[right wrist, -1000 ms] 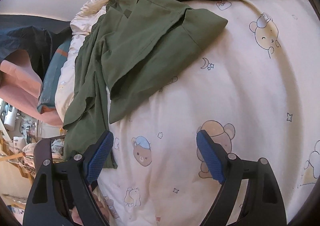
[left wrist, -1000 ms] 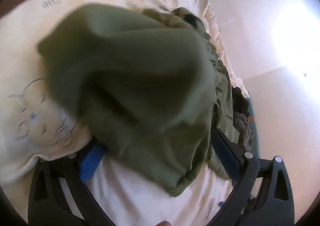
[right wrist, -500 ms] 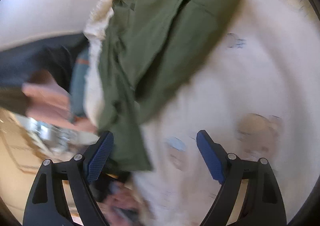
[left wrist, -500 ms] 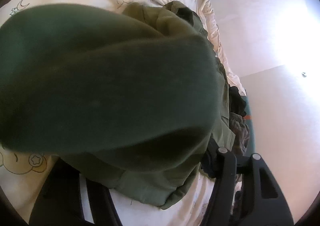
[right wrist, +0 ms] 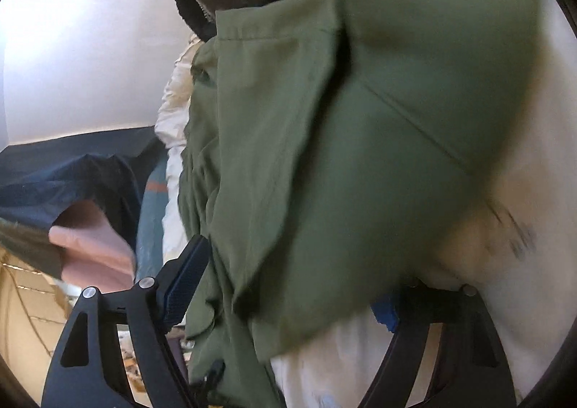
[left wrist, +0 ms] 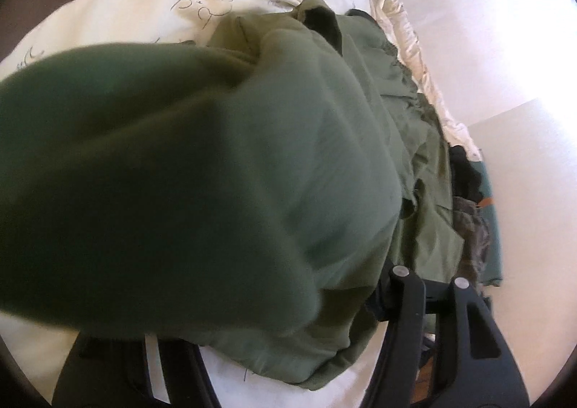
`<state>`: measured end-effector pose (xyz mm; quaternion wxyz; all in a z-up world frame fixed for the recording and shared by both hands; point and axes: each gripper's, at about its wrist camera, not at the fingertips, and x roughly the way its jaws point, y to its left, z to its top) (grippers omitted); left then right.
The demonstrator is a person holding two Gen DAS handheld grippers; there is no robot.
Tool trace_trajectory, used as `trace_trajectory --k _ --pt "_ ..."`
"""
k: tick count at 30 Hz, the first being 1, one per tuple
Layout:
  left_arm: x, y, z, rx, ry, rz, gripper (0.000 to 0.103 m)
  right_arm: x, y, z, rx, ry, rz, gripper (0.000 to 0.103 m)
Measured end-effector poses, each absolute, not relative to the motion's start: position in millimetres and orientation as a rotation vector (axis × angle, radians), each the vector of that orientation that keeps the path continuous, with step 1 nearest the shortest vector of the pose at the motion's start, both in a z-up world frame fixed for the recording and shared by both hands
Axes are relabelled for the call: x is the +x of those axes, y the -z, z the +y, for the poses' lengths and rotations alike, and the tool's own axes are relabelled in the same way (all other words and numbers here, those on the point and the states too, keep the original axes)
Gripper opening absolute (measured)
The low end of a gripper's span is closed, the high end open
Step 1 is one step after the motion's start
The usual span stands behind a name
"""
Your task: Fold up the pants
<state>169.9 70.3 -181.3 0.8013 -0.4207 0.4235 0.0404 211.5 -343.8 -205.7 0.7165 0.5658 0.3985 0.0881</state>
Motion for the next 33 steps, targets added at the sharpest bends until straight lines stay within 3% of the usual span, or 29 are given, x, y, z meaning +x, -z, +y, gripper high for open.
trace_trajectory --k 1,2,3,4,6,16,27,33 --pt "172.1 180.7 69.6 -0.895 -0.09 0.916 0.042 217.2 204.9 -343.3 1.242 -0.176 0.876 0.079" --pt "173.2 181.0 69.3 -0.892 -0.093 0.925 0.025 222.6 204.6 -342.3 1.236 -0.156 0.87 0.076" --pt "173.2 180.7 70.0 -0.894 -0.098 0.931 0.014 227.6 205.0 -341.5 1.226 -0.113 0.877 0.062" --pt "171.6 178.3 71.6 -0.903 -0.096 0.921 0.01 229.3 204.6 -341.3 1.202 -0.069 0.896 0.034" --pt "166.1 172.7 77.0 -0.887 -0.093 0.907 0.005 231.4 198.6 -336.5 1.151 -0.06 0.922 0.011" --pt "141.4 129.5 68.7 -0.9 -0.072 0.851 0.003 205.9 132.3 -321.0 1.019 -0.11 0.858 0.005" --pt "117.3 115.5 103.0 -0.928 -0.067 0.889 0.002 125.9 113.3 -326.2 1.048 -0.087 0.884 0.005" --pt "44.2 102.5 95.6 -0.92 -0.047 0.963 0.002 50.0 116.4 -321.8 1.088 -0.061 0.933 0.005"
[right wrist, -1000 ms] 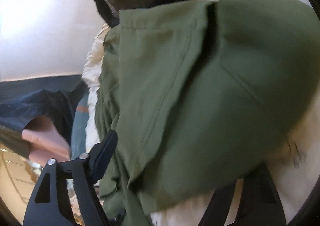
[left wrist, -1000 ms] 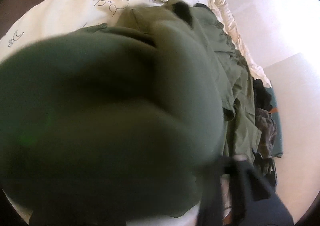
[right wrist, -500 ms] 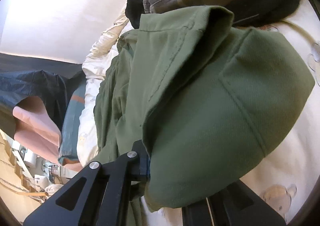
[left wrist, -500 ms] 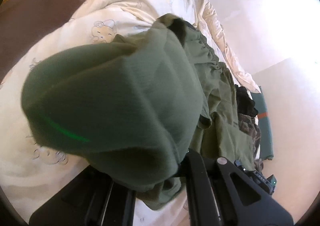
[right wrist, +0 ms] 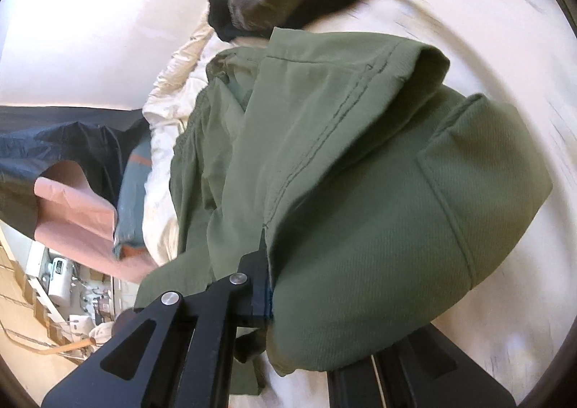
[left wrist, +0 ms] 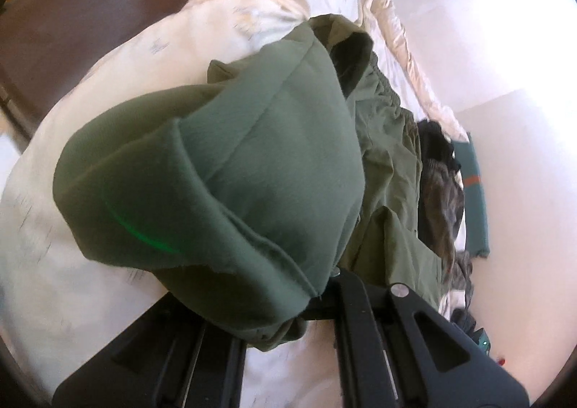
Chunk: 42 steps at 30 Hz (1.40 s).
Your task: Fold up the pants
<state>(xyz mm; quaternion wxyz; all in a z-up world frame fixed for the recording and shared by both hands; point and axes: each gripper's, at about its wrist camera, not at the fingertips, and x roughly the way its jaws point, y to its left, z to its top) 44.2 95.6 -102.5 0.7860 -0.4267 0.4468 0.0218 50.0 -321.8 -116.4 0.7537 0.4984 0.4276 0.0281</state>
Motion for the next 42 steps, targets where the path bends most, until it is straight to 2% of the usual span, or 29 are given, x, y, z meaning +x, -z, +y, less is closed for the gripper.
trace_trajectory --k 9,14,17,19,21,22,23,24,27,31,36,37,42 --pt "-76.3 72.9 84.7 -0.825 -0.065 1.101 0.003 -94.9 106.7 -310.0 1.127 0.009 1.051 0.005" --pt "-102.1 100.8 76.3 -0.708 -0.157 1.25 0.009 -127.4 113.5 -311.0 1.136 0.058 1.076 0.006" --pt "-106.9 105.6 76.1 -0.716 -0.184 1.285 0.013 -132.2 126.9 -311.1 1.137 0.097 1.124 0.012" --pt "-109.1 98.2 74.3 -0.696 -0.194 1.279 0.02 -136.7 128.6 -310.9 1.132 0.124 1.139 0.028" --pt "-110.0 93.7 69.8 -0.676 -0.209 1.321 0.043 -143.3 127.1 -311.0 1.122 0.151 1.159 0.045" --pt "-110.9 94.2 68.0 -0.661 -0.216 1.352 0.051 -146.3 126.1 -310.7 1.121 0.154 1.171 0.047" --pt "-112.5 93.8 66.2 -0.643 -0.231 1.391 0.066 -147.6 124.5 -310.3 1.122 0.151 1.186 0.048" --pt "-114.1 92.1 65.5 -0.637 -0.234 1.407 0.071 -149.4 122.5 -310.5 1.128 0.141 1.194 0.049" --pt "-117.7 75.7 62.3 -0.611 -0.192 1.398 0.071 -157.2 106.4 -306.7 1.123 0.109 1.193 0.053" --pt "-119.4 31.7 55.8 -0.491 -0.161 1.282 0.072 -156.4 74.2 -291.8 1.045 0.023 1.173 0.055" --pt "-125.6 -13.7 58.7 -0.459 -0.116 1.203 0.079 -156.6 35.3 -270.5 1.011 -0.057 1.176 0.065" --pt "-125.9 -19.5 60.6 -0.449 -0.113 1.193 0.079 -158.4 25.9 -266.9 0.997 -0.079 1.163 0.069" --pt "-103.6 -33.1 84.7 -0.382 -0.147 1.142 0.08 -152.4 -2.5 -262.2 0.93 -0.123 1.089 0.071"
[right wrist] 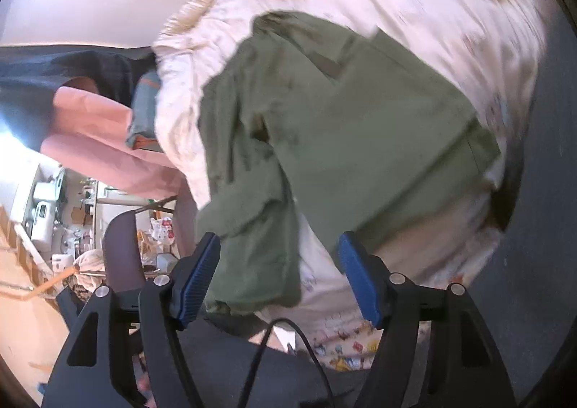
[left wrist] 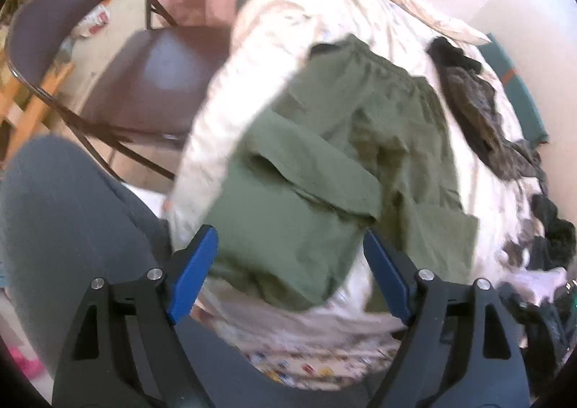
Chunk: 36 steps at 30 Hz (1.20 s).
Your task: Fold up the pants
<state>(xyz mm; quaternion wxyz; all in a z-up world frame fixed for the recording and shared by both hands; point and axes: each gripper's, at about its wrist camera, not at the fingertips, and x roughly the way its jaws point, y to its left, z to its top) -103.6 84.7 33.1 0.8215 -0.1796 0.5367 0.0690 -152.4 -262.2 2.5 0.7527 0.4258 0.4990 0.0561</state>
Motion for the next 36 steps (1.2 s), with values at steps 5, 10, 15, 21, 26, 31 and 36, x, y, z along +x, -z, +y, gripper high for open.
trace_trajectory --k 5,10,15,21,26,31,36 --pt "-74.9 -38.5 125.2 -0.371 -0.186 1.127 0.08 -129.3 -8.1 -263.8 0.908 -0.194 1.052 0.071" --pt "-43.1 -13.3 148.9 -0.287 -0.143 1.218 0.081 -98.5 7.6 -243.3 0.864 -0.297 1.134 0.071" --pt "-17.0 40.7 157.7 -0.33 -0.095 1.343 0.079 -69.2 42.6 -202.3 0.834 -0.412 1.248 0.069" --pt "12.3 64.3 139.2 -0.328 -0.016 1.335 0.07 -34.0 84.8 -171.1 0.84 -0.387 1.332 0.068" --pt "35.8 81.9 135.6 -0.331 0.006 1.355 0.052 -3.0 123.2 -147.7 0.762 -0.289 1.412 0.063" --pt "42.5 88.4 129.2 -0.306 0.081 1.376 0.005 8.2 147.9 -132.2 0.663 -0.217 1.463 0.014" --pt "26.4 51.7 127.8 -0.298 0.162 1.3 0.001 -7.7 114.3 -139.5 0.64 -0.255 1.346 0.003"
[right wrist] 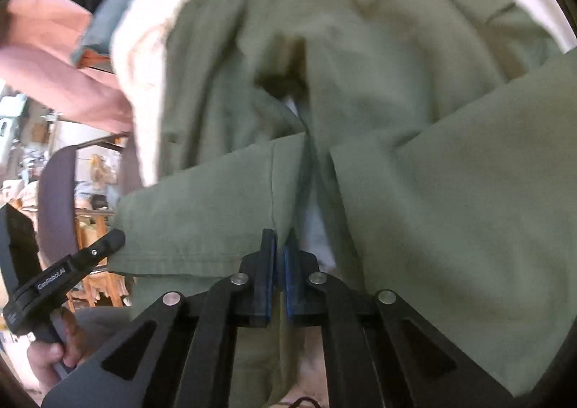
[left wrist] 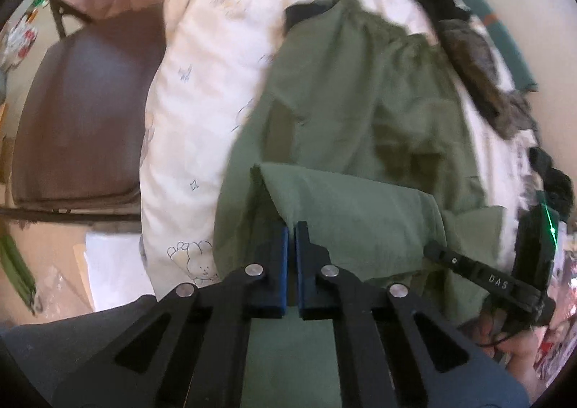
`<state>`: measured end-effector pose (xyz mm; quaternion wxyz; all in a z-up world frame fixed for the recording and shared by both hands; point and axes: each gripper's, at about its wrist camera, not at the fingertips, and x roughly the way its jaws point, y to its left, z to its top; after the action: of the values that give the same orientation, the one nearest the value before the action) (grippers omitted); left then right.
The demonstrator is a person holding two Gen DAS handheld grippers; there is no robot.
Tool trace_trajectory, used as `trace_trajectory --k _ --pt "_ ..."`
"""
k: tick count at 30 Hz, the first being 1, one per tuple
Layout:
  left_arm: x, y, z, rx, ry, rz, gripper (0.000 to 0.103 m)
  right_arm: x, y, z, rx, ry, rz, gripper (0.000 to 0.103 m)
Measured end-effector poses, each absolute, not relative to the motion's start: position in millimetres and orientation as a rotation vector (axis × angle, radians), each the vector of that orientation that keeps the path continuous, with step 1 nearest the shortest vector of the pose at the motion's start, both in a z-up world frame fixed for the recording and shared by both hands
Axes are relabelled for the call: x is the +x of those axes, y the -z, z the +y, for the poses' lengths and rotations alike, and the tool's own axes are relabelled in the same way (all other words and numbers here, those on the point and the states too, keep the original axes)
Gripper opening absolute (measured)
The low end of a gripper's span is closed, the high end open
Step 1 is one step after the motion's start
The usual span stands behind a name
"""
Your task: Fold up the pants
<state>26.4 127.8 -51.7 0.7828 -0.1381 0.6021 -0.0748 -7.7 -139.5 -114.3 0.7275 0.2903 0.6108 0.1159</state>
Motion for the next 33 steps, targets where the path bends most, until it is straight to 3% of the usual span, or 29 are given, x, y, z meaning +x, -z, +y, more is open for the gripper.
trace_trajectory --k 10,15,21,26,28,29,30,33 --pt "42.0 -48.8 151.1 -0.43 0.26 1.074 0.001 7.4 4.7 -149.3 0.603 -0.487 1.167 0.003" --pt "83.8 -73.8 154.1 -0.41 0.238 0.997 0.0 47.6 -18.3 -153.5 0.471 -0.486 1.188 0.003" --pt "149.2 -12.2 154.5 -0.403 0.162 1.104 0.0 116.3 28.2 -146.0 0.437 -0.45 1.263 0.003" --pt "135.5 66.0 154.0 -0.529 0.126 1.336 0.002 134.6 96.7 -161.4 0.488 -0.351 1.396 0.003" --pt "124.2 88.5 146.1 -0.538 0.14 1.408 0.022 130.9 100.2 -172.4 0.506 -0.367 1.368 0.003" --pt "119.1 98.4 140.2 -0.539 0.139 1.439 0.047 129.1 100.5 -176.5 0.52 -0.362 1.366 0.003" --pt "114.5 106.1 133.9 -0.566 0.157 1.445 0.053 127.3 100.7 -182.5 0.564 -0.364 1.356 0.003" --pt "110.0 116.1 111.6 -0.607 0.217 1.456 0.053 127.4 96.8 -188.1 0.592 -0.356 1.335 0.003"
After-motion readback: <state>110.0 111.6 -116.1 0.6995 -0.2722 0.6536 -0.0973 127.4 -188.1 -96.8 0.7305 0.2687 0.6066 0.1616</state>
